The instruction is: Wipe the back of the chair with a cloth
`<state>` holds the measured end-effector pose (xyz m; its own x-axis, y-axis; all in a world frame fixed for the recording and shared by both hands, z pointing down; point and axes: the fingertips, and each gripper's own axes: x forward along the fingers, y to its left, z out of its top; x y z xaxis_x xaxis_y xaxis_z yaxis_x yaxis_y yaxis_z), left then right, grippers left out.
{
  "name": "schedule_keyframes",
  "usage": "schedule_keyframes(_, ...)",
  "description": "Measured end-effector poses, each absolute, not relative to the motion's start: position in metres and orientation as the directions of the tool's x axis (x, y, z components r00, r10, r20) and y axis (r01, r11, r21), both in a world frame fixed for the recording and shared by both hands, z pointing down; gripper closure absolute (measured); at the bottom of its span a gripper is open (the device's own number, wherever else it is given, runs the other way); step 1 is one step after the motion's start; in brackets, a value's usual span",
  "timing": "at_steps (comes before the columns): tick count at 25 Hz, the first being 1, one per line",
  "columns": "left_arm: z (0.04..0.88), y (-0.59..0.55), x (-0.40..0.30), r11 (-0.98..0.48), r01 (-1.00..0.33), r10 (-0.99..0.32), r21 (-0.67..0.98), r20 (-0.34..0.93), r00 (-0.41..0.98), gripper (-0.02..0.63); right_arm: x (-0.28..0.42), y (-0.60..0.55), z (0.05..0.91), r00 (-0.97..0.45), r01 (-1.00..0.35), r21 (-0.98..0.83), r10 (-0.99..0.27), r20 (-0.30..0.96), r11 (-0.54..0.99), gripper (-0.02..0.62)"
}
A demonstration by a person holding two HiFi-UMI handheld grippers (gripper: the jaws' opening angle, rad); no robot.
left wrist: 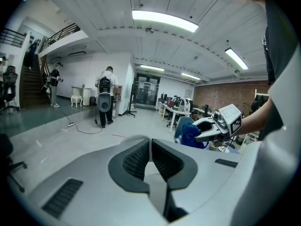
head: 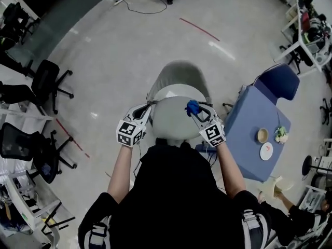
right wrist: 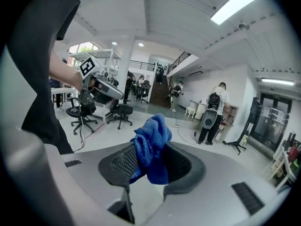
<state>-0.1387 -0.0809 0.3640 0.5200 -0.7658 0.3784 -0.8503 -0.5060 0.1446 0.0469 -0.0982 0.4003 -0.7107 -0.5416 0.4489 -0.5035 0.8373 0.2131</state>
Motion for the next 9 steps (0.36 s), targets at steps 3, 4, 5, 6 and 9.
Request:
schedule_keyframes(3,0.357,-0.079,-0.119,-0.496,-0.858,-0.775,0.132,0.378,0.506,0.571,0.06,-0.097,0.398,-0.728,-0.473,0.226,-0.522,0.444,0.852,0.425)
schedule_keyframes(4,0.356,-0.077,-0.111,-0.493,-0.86,-0.777,0.129,0.379,0.502,0.571,0.065,-0.096,0.397,-0.732,-0.465,0.227,-0.516,0.444,0.856,0.425)
schedule_keyframes(5,0.355,-0.075,-0.103,-0.491,-0.862,-0.779,0.127,0.38,0.499,0.571,0.071,-0.094,0.395,-0.737,-0.461,0.225,-0.512,0.442,0.858,0.425)
schedule_keyframes(6,0.353,-0.072,-0.094,-0.489,-0.863,-0.779,0.127,0.381,0.498,0.571,0.079,-0.093,0.393,-0.741,-0.462,0.218,-0.51,0.438,0.859,0.425)
schedule_keyframes(9,0.349,-0.065,-0.063,-0.491,-0.862,-0.777,0.126,0.383,0.499,0.571,0.104,-0.088,0.388,-0.748,-0.477,0.193,-0.511,0.423,0.857,0.425)
